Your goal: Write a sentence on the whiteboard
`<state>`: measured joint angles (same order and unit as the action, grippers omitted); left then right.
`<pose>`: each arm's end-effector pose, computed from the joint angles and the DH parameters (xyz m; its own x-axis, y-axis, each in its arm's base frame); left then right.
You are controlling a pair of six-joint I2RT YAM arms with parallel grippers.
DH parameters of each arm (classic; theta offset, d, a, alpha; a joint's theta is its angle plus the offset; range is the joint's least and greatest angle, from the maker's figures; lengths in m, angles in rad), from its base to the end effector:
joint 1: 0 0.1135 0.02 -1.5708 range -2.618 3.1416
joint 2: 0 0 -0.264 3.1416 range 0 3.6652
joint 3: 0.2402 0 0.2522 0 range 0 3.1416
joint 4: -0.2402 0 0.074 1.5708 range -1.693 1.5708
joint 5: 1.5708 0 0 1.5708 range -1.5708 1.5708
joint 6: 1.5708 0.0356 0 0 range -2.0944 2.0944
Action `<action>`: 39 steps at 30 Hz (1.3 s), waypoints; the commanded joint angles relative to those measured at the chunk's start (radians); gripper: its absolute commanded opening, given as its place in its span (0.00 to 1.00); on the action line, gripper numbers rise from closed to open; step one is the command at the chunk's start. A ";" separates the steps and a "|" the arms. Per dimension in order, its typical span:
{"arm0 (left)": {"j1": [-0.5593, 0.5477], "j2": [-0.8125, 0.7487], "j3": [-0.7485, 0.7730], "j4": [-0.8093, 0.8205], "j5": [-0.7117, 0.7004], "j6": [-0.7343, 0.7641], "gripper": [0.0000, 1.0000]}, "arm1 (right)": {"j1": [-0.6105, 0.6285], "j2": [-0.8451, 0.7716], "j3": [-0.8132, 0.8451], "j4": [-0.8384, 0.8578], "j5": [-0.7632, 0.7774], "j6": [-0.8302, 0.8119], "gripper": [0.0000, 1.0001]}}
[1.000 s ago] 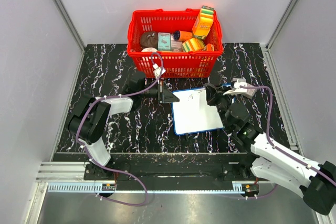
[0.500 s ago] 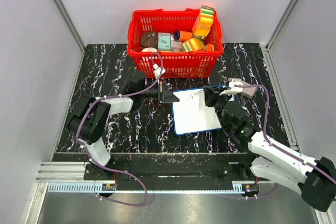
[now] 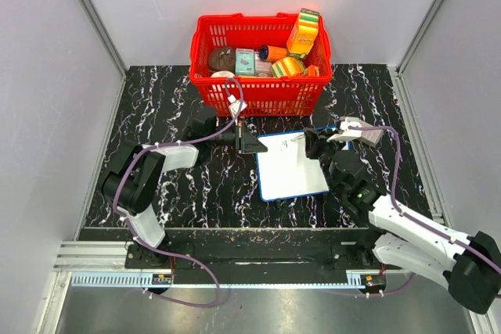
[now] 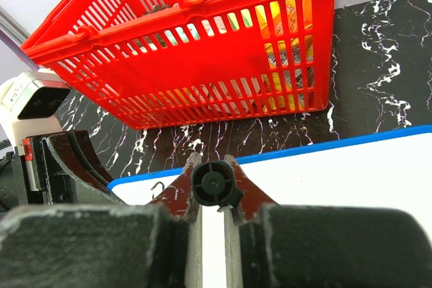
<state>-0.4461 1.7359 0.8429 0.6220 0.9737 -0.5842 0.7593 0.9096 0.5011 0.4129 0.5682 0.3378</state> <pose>0.3069 -0.1794 0.1956 -0.7317 0.0062 -0.6816 0.6688 0.2000 -0.7161 0.1659 0.1310 0.2801 -0.0599 0.3282 -0.9427 -0.1803 0.9253 0.3336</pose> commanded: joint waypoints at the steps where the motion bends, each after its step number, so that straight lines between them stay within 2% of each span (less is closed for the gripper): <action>1: 0.001 0.007 0.025 0.027 -0.015 0.096 0.00 | 0.005 0.012 0.011 0.010 0.036 0.009 0.00; 24: -0.002 0.007 0.027 0.025 -0.015 0.098 0.00 | 0.003 -0.029 -0.056 -0.055 -0.048 0.070 0.00; 39: 0.000 0.007 0.027 0.024 -0.015 0.099 0.00 | 0.005 -0.038 -0.030 -0.059 0.009 0.041 0.00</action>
<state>-0.4461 1.7367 0.8429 0.6209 0.9733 -0.5846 0.7593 0.8543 0.4427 0.3672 0.5323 0.4160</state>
